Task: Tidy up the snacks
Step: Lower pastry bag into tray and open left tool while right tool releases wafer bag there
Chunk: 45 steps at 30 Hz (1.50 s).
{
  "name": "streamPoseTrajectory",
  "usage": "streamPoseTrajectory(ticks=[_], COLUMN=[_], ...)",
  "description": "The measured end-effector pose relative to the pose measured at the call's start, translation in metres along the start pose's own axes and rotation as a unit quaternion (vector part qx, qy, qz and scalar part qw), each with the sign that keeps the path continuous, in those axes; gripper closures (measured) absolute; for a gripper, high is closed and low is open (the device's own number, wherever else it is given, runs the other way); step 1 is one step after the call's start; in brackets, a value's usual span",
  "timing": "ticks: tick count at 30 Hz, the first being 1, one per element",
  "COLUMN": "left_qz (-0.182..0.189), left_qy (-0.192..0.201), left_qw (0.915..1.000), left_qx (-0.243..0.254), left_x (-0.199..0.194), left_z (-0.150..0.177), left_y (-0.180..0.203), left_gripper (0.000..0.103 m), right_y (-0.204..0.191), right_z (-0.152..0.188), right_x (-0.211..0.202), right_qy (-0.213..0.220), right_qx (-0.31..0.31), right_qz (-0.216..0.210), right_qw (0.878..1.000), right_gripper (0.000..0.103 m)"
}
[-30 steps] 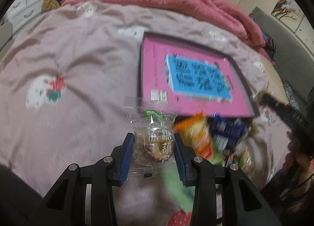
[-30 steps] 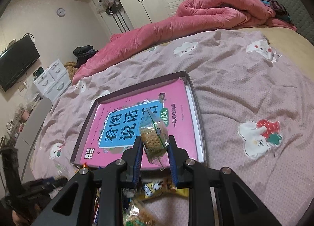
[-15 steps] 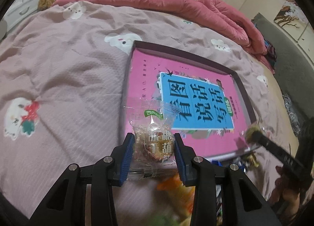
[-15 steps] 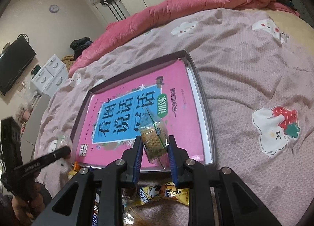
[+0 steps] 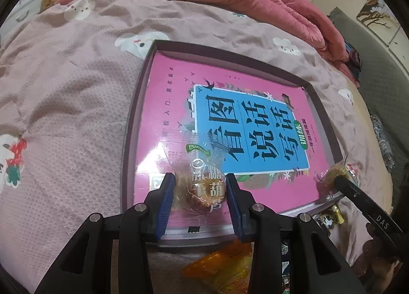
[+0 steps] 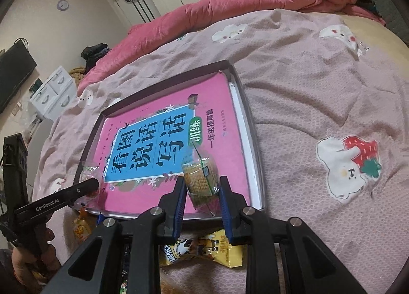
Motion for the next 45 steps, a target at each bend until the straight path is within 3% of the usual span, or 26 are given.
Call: streamPoseTrajectory(ticks=[11, 18, 34, 37, 45], left_qz=[0.001, -0.003, -0.001, 0.002, 0.009], left_qy=[-0.002, 0.01, 0.032, 0.036, 0.035], left_qw=[1.0, 0.9999, 0.9993, 0.999, 0.9982], left_qx=[0.009, 0.013, 0.018, 0.026, 0.049], left_x=[0.001, -0.009, -0.058, -0.066, -0.081], left_z=[0.002, 0.001, 0.013, 0.017, 0.028], left_y=[0.001, 0.003, 0.004, 0.005, 0.009], left_gripper=[0.061, 0.048, 0.029, 0.029, 0.028], right_y=[0.009, 0.012, -0.008, -0.011, -0.019], right_z=[-0.003, -0.005, 0.01, 0.014, 0.027], right_x=[-0.013, -0.025, -0.047, -0.048, -0.054], right_qy=[0.018, 0.035, 0.036, 0.031, 0.019], right_qx=[0.011, 0.017, -0.003, -0.004, -0.008], right_qz=[0.009, 0.0, -0.036, -0.039, -0.041], right_qw=[1.0, 0.999, 0.999, 0.999, 0.999], right_gripper=[0.076, 0.076, 0.056, 0.05, 0.048])
Point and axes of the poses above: each gripper's, at about its wrist camera, not at the fingertips, and x roughly the way its jaws point, y to its right, z to its underside, the point moved 2 cm from there along x, roughly the way its jaws point, and after that the axes turned 9 degrees about x, right-handed, at the moved point
